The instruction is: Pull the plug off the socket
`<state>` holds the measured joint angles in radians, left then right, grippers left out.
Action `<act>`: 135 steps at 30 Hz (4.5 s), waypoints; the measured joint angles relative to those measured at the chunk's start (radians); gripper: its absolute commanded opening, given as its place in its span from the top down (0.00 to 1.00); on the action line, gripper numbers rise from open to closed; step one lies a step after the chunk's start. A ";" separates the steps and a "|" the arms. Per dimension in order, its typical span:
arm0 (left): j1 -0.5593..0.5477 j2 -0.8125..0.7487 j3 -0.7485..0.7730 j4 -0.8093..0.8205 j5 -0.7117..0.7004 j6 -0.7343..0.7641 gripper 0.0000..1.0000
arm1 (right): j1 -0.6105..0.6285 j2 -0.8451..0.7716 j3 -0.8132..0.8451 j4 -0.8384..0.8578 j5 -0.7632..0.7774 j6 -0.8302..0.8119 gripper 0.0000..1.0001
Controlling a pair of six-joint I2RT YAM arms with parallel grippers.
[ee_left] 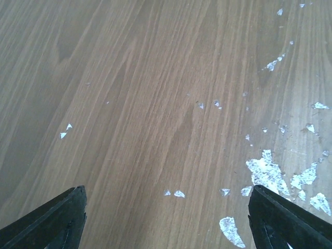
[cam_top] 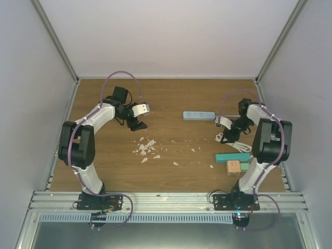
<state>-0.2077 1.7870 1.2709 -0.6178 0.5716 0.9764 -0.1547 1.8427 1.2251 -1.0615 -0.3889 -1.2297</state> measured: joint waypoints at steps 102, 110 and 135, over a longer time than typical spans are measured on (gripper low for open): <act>-0.217 0.300 -0.009 -0.090 0.506 -0.380 0.91 | 0.038 -0.380 -0.219 0.191 -0.353 -0.103 0.08; -0.199 0.346 0.010 -0.164 0.560 -0.352 0.90 | 0.194 -0.417 -0.414 0.327 -0.378 -0.150 0.12; -0.171 0.447 0.064 -0.317 0.647 -0.286 0.72 | 0.441 -0.191 -0.416 0.634 -0.329 -0.012 0.34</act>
<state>-0.3786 2.2345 1.3350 -0.9344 1.2190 0.6899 0.2859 1.6520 0.8089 -0.4278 -0.7177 -1.2415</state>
